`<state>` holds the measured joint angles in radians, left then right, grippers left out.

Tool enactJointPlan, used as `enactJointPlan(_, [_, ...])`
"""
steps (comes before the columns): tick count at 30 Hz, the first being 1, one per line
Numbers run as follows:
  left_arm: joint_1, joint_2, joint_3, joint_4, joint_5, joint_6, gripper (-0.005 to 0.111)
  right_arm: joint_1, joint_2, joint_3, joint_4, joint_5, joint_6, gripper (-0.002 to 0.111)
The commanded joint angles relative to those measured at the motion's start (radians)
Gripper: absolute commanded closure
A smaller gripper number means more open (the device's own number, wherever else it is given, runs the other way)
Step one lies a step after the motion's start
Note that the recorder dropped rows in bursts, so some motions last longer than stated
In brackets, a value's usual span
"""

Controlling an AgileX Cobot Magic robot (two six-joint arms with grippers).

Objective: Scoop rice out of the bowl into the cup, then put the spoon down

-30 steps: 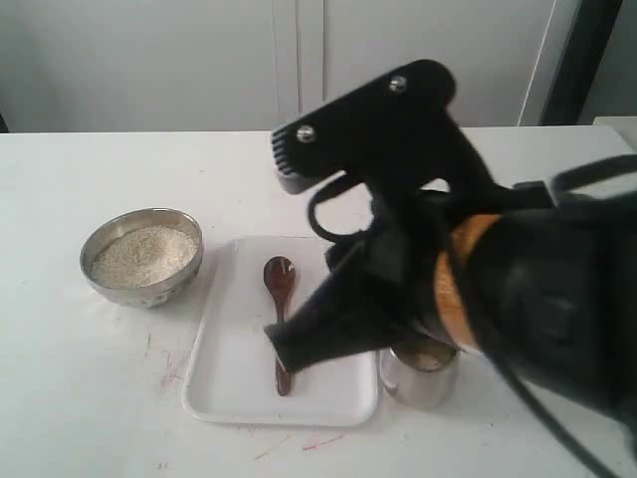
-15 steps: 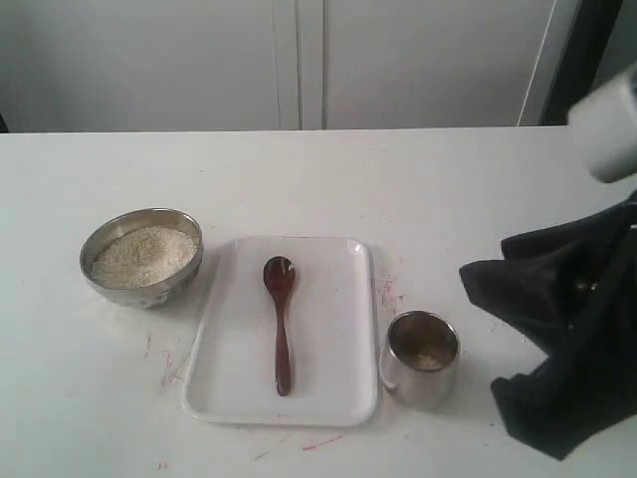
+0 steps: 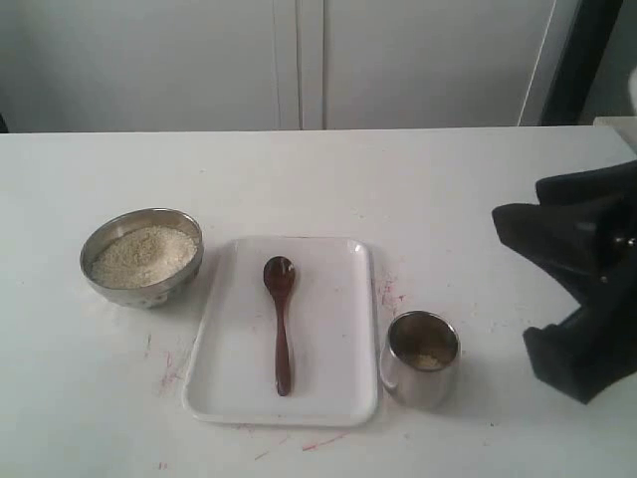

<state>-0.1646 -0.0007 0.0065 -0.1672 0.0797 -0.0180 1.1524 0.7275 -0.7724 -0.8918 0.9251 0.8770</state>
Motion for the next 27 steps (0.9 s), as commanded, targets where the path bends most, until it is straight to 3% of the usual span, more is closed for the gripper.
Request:
enactJointPlan(1, [-0.007, 0.001, -0.006, -0.010, -0.003, -0.001, 0.092, 0.003, -0.077, 0.049, -0.027, -0.059, 0.043, 0.076])
enactJointPlan(5, [-0.007, 0.001, -0.006, -0.010, -0.003, -0.001, 0.092, -0.097, -0.142, 0.113, -0.014, -0.180, 0.043, 0.076])
enactJointPlan(16, [-0.007, 0.001, -0.006, -0.010, -0.003, -0.001, 0.092, -0.616, -0.304, 0.350, 0.002, -0.689, 0.043, 0.076])
enactJointPlan(19, [-0.007, 0.001, -0.006, -0.010, -0.003, -0.001, 0.092, -0.738, -0.363, 0.410, 0.014, -0.778, 0.043, 0.076])
enactJointPlan(22, [-0.007, 0.001, -0.006, -0.010, -0.003, -0.001, 0.092, -0.858, -0.429, 0.470, 0.149, -0.839, 0.043, 0.076])
enactJointPlan(27, [-0.007, 0.001, -0.006, -0.010, -0.003, -0.001, 0.092, -1.004, -0.520, 0.575, 0.217, -0.914, 0.043, 0.076])
